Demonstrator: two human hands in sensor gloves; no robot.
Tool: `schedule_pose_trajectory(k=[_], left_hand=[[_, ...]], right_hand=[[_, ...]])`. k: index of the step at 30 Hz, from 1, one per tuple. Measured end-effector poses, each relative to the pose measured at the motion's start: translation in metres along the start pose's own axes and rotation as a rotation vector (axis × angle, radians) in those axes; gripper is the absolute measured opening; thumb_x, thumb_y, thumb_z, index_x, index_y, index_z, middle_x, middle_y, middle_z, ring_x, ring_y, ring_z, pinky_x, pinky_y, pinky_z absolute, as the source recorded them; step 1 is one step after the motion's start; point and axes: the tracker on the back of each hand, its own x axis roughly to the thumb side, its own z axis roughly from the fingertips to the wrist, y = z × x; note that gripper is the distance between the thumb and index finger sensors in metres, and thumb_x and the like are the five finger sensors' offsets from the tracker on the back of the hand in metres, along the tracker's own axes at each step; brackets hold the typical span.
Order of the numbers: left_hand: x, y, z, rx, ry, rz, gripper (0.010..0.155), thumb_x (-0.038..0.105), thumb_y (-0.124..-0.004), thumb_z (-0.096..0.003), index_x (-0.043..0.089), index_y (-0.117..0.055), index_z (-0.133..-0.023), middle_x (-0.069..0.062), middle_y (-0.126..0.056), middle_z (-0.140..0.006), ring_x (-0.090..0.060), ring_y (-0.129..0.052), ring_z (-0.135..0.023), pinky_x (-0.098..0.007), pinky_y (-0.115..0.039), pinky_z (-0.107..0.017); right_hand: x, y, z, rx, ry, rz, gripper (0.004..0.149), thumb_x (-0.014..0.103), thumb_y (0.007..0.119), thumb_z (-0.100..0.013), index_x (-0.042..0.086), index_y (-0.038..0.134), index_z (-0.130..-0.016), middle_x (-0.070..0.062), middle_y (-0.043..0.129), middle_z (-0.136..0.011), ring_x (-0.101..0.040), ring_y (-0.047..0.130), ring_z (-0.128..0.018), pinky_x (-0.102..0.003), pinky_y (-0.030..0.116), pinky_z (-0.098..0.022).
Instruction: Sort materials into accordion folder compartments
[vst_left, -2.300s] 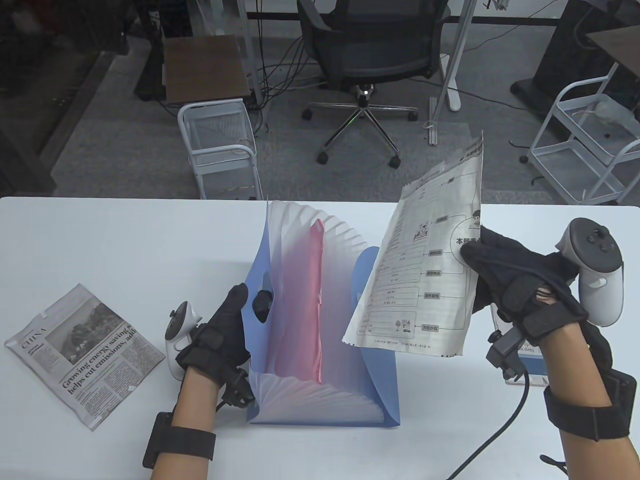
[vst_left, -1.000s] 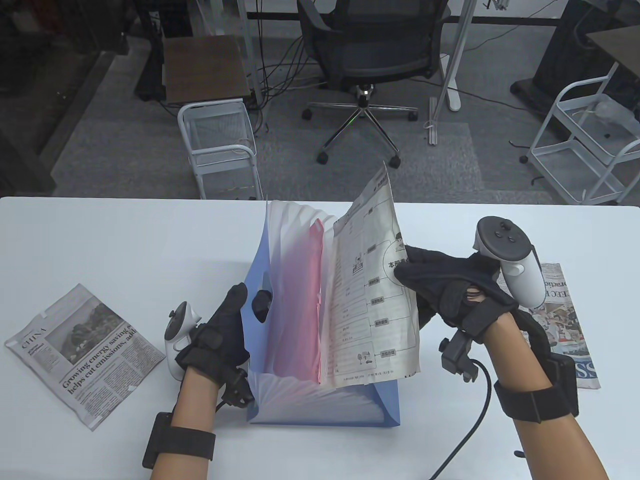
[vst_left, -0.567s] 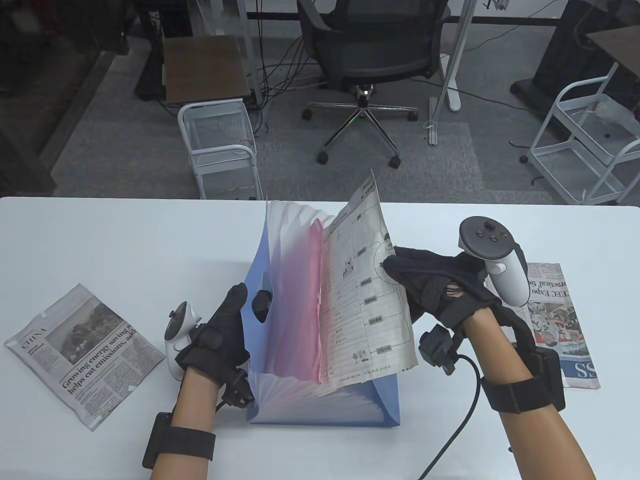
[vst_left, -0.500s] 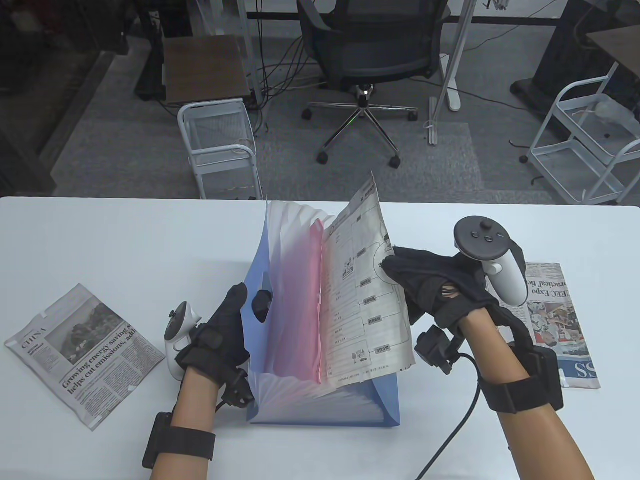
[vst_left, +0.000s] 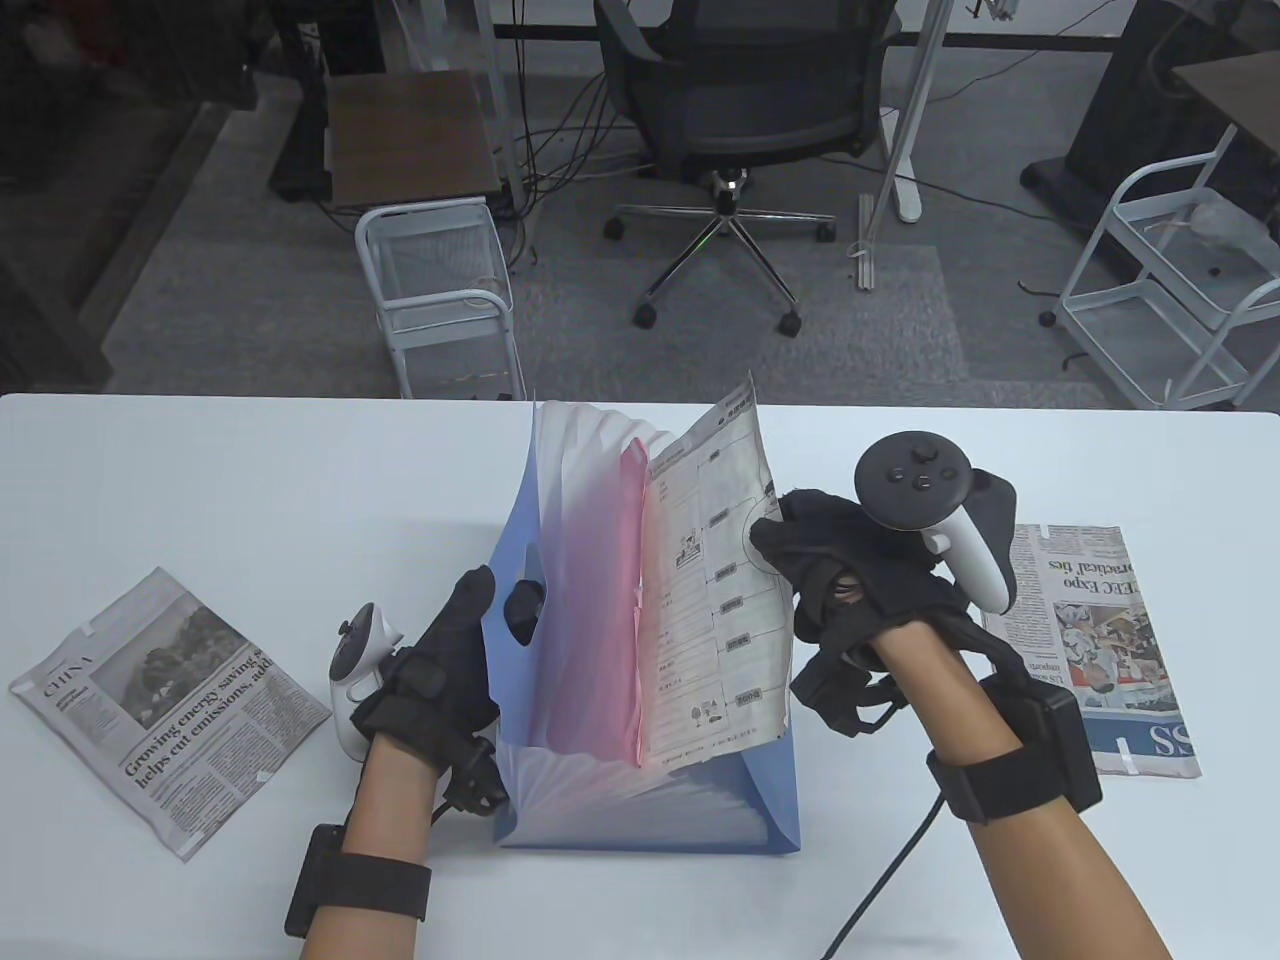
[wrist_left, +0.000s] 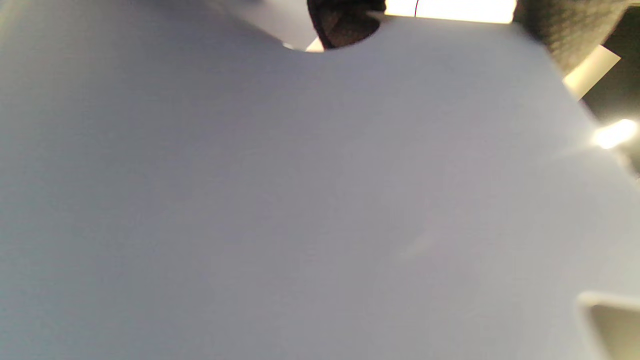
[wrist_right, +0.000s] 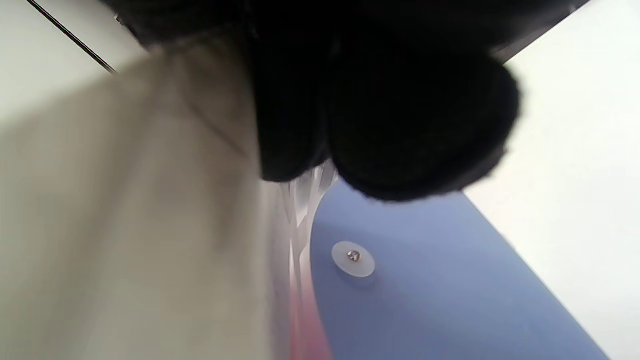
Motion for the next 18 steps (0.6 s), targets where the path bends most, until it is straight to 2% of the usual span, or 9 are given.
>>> schedule_pose_trajectory(k=[4,8,18], left_hand=[[0.000,0.000,0.000,0.001,0.000,0.000,0.075,0.075,-0.066,-0.0629,0.012,-0.066,-0.102,-0.031,-0.003,-0.122,-0.063,-0.001,-0.100,-0.074,-0.022,-0.060],[0.000,0.000,0.000,0.001,0.000,0.000,0.075,0.075,-0.066,-0.0629,0.012,-0.066,-0.102,-0.031,-0.003,-0.122,-0.063,-0.001,-0.101,-0.074,-0.022,-0.060],[0.000,0.000,0.000,0.002,0.000,0.001,0.075,0.075,-0.066,-0.0629,0.012,-0.066,-0.102,-0.031,-0.003,-0.122,-0.063,-0.001,-0.100,-0.074,-0.022,-0.059]], right_hand=[[0.001,0.002,-0.001,0.003,-0.007,0.002,0.038,0.039,0.072,-0.063,0.014,0.080,-0.090,-0.008,0.102,-0.063,-0.034,0.104,-0.027,-0.027,0.089,-0.011],[0.002,0.004,-0.004,0.000,0.005,0.034,0.037,0.041,0.077,-0.061,0.018,0.084,-0.089,-0.005,0.100,-0.058,-0.033,0.103,-0.028,-0.027,0.088,-0.013],[0.006,0.021,-0.016,0.011,0.012,0.029,0.049,0.035,0.087,-0.056,0.008,0.075,-0.095,0.000,0.104,-0.050,-0.029,0.105,-0.021,-0.025,0.088,-0.008]])
